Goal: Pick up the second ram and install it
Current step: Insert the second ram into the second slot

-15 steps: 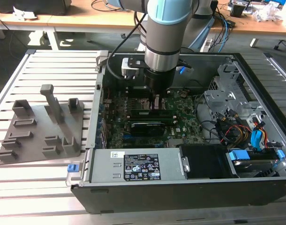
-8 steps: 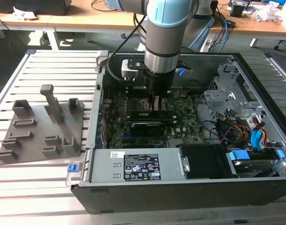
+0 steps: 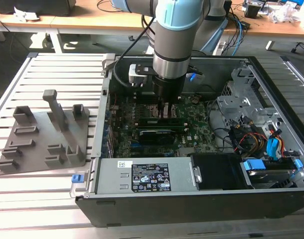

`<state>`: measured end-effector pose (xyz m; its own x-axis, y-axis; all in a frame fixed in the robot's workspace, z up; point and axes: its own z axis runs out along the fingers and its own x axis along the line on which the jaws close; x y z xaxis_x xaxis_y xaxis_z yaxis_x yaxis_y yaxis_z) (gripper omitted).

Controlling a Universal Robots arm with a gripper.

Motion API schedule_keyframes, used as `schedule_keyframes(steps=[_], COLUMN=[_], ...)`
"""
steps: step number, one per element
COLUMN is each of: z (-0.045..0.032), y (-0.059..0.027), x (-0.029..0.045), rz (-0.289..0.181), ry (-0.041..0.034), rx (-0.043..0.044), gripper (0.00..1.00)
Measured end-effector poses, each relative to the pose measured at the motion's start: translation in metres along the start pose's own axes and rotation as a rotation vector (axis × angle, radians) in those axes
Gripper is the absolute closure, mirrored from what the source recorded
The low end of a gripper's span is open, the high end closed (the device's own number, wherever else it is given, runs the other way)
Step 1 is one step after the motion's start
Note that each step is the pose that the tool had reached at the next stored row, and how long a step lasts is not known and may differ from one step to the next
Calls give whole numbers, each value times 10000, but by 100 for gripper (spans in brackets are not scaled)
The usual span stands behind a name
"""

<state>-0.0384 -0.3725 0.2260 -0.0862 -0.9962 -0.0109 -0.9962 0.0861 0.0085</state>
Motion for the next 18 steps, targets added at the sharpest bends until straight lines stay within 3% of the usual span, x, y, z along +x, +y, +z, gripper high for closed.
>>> schedule_keyframes(steps=[18], z=[41], y=[18], x=[-4], rz=[1], ry=[-1], rx=[0], gripper=[86])
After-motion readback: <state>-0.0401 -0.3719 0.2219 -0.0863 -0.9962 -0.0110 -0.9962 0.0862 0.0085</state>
